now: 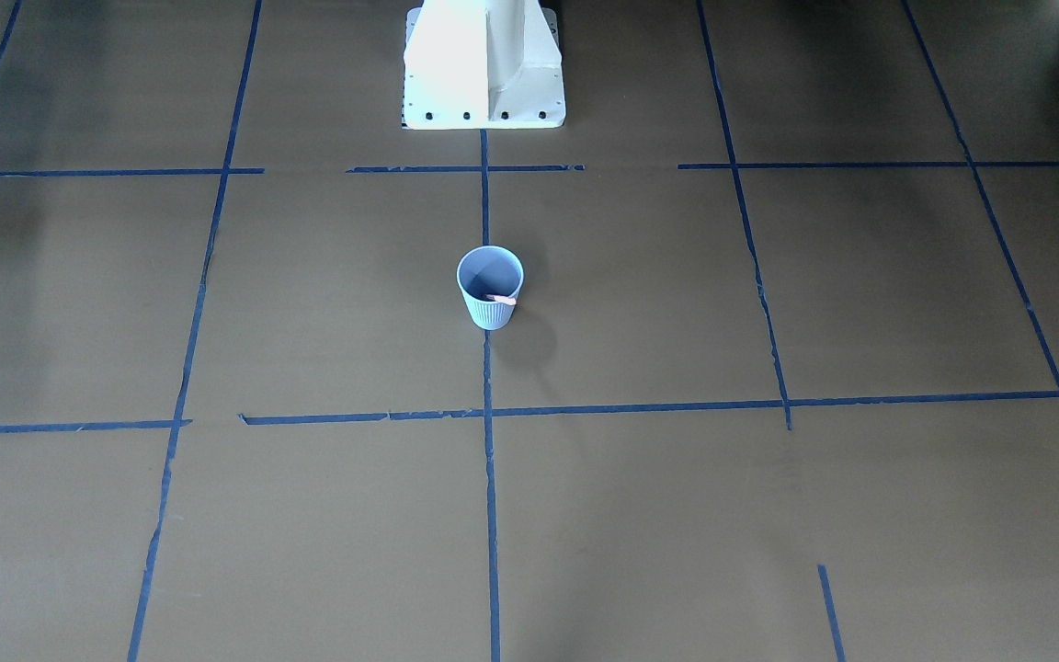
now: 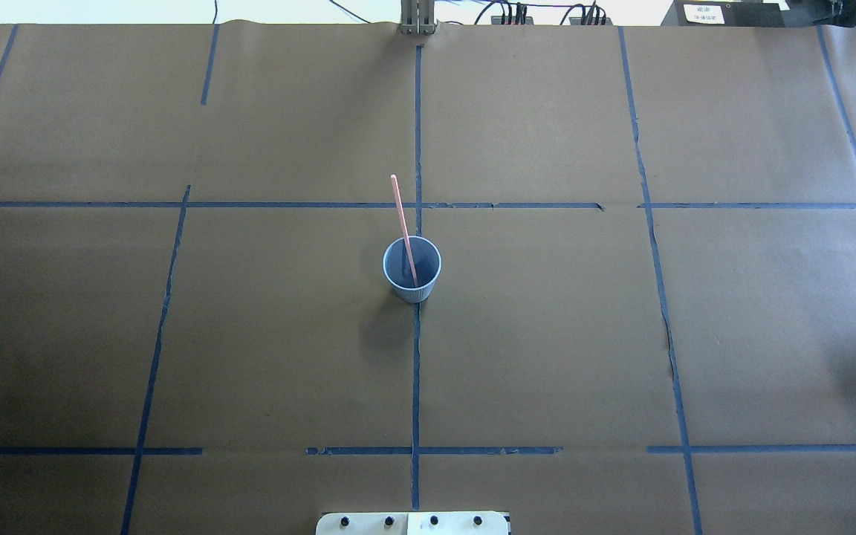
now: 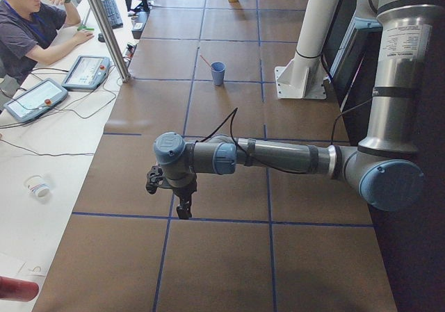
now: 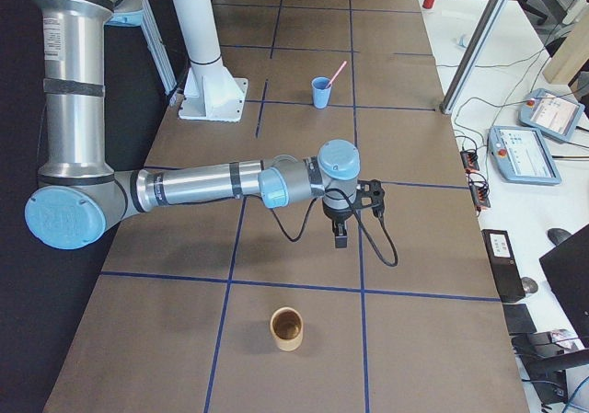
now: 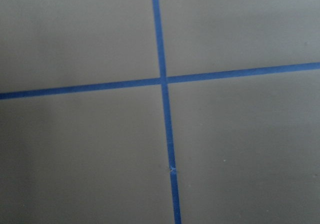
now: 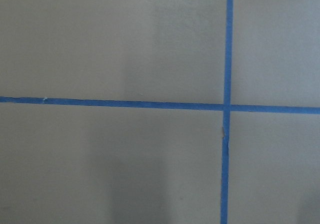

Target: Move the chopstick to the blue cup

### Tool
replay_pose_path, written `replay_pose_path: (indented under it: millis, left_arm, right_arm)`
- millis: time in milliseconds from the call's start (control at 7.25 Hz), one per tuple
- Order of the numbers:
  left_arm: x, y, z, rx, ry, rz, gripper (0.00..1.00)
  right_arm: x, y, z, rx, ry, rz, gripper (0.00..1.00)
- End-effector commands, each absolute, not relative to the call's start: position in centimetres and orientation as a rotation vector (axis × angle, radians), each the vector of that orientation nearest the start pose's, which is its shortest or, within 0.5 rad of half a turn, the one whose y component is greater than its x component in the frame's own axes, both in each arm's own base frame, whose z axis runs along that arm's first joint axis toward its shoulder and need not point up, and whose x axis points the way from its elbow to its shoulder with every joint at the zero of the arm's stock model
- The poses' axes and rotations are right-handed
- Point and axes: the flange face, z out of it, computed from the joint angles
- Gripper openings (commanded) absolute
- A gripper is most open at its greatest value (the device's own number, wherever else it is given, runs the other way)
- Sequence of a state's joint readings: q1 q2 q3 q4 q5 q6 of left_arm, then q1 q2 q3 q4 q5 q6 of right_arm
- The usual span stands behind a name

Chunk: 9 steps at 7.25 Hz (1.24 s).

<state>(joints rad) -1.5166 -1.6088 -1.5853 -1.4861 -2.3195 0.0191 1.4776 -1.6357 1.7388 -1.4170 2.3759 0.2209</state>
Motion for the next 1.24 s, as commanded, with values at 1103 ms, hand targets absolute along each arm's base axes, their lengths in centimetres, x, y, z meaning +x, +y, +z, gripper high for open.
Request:
replay_pose_path:
  millis: [1103]
  left_arm:
    - [-4.5,-49.3,67.0,-0.061,0.790,0.082,1.00]
  right_arm:
    - [4.0,-44.3,65.3,-0.026,-0.829,0.121,1.00]
